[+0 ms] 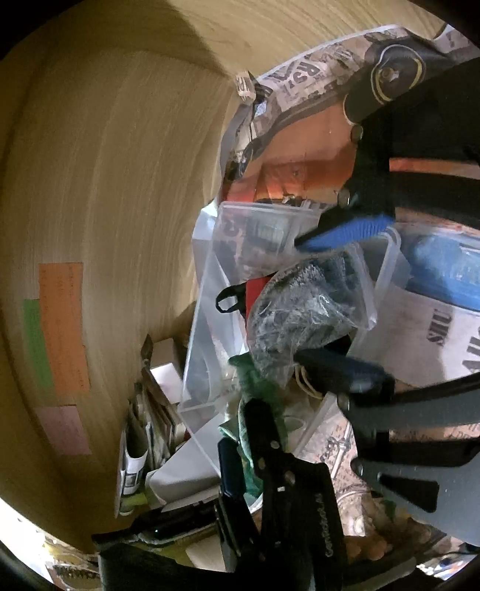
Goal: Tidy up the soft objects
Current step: 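Place both held items into the clear box and open both grippers, then grasp the floral scrunchie with the left gripper while the right gripper grasps the braided bracelet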
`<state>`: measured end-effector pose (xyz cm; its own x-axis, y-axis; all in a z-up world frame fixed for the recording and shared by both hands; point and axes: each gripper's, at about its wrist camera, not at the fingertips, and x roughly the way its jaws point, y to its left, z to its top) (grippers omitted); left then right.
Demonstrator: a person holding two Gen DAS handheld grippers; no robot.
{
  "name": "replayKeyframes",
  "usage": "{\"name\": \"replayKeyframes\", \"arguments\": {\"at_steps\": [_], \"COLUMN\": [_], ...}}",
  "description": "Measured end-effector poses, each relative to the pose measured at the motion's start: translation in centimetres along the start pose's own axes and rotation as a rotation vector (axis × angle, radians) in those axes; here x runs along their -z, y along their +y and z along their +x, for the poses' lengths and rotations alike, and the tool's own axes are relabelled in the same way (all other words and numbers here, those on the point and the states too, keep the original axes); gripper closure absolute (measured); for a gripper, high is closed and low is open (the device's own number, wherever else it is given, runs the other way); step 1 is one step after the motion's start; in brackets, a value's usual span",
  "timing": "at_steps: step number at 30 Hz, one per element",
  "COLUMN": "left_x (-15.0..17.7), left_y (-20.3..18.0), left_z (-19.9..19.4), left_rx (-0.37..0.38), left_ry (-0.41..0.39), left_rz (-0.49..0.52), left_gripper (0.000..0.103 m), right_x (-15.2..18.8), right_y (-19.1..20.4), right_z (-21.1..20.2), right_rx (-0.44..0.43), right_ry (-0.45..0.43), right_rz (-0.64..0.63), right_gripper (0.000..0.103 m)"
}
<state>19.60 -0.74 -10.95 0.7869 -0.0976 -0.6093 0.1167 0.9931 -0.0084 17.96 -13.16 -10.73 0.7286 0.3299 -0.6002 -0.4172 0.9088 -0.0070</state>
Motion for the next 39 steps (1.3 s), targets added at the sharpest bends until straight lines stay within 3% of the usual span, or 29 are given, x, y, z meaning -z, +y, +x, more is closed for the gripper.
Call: {"name": "replayKeyframes", "arguments": {"at_steps": [5, 11, 16, 24, 32, 36, 39], "left_x": [0.2, 0.8, 2.5, 7.0, 12.0, 13.0, 13.0], "left_y": [0.3, 0.5, 0.3, -0.3, -1.4, -1.6, -1.7], "left_z": [-2.7, -7.9, -10.4, -10.7, -6.9, -5.9, -5.7], "left_rx": [0.004, 0.009, 0.022, 0.048, 0.113, 0.121, 0.110], "left_ry": [-0.031, -0.125, -0.128, -0.042, 0.155, 0.182, 0.165], "left_rz": [-0.012, -0.021, -0.013, -0.017, -0.055, -0.070, -0.072], "left_gripper": [0.044, 0.030, 0.024, 0.020, 0.020, 0.020, 0.020], "right_x": [-0.1, 0.1, 1.5, 5.5, 9.2, 10.4, 10.8], "right_y": [0.0, 0.8, 1.7, 3.4, 3.7, 3.8, 4.3], "right_z": [-2.5, -6.9, -9.1, -9.2, -6.2, -4.8, -4.7], "right_rx": [0.016, 0.008, -0.002, -0.012, -0.060, -0.075, -0.050], "right_ry": [-0.057, -0.140, -0.155, -0.066, 0.089, 0.148, 0.136], "right_rz": [0.004, 0.000, 0.003, -0.014, 0.034, 0.045, 0.020], "right_gripper": [0.028, 0.020, 0.019, 0.019, 0.019, 0.020, 0.025]}}
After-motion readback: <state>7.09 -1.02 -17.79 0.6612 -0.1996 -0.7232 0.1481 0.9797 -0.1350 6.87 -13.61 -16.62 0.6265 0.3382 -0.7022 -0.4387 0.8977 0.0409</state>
